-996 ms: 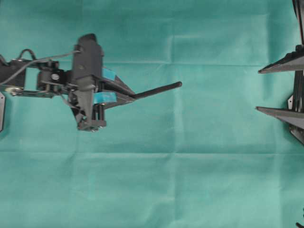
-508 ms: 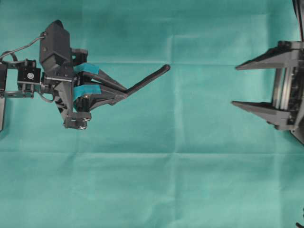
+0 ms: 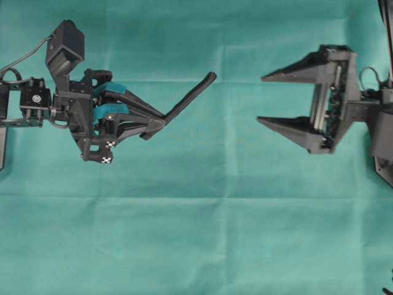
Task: Peel off the Velcro with your right arm.
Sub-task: 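Lift the strap upright with the left gripper toward the center, then move the open right gripper toward the strap's free end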
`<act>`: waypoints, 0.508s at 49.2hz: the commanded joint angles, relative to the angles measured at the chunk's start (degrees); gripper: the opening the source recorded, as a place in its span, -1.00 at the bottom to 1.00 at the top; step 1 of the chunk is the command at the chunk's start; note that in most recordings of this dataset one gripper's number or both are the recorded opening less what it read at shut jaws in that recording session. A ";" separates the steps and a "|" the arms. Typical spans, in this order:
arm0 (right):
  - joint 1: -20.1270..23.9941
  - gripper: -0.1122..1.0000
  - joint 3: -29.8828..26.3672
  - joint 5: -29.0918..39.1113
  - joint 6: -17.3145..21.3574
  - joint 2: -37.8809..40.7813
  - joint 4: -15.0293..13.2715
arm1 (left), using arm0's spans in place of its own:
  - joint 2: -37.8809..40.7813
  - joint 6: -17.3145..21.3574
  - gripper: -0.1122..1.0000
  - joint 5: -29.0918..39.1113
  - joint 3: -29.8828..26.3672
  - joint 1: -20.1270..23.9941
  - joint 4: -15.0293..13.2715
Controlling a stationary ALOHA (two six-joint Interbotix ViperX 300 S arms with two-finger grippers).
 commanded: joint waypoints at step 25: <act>-2.29 0.43 -6.15 -8.79 -2.11 11.07 0.00 | -0.44 -2.29 -0.63 -2.29 0.70 0.09 -0.09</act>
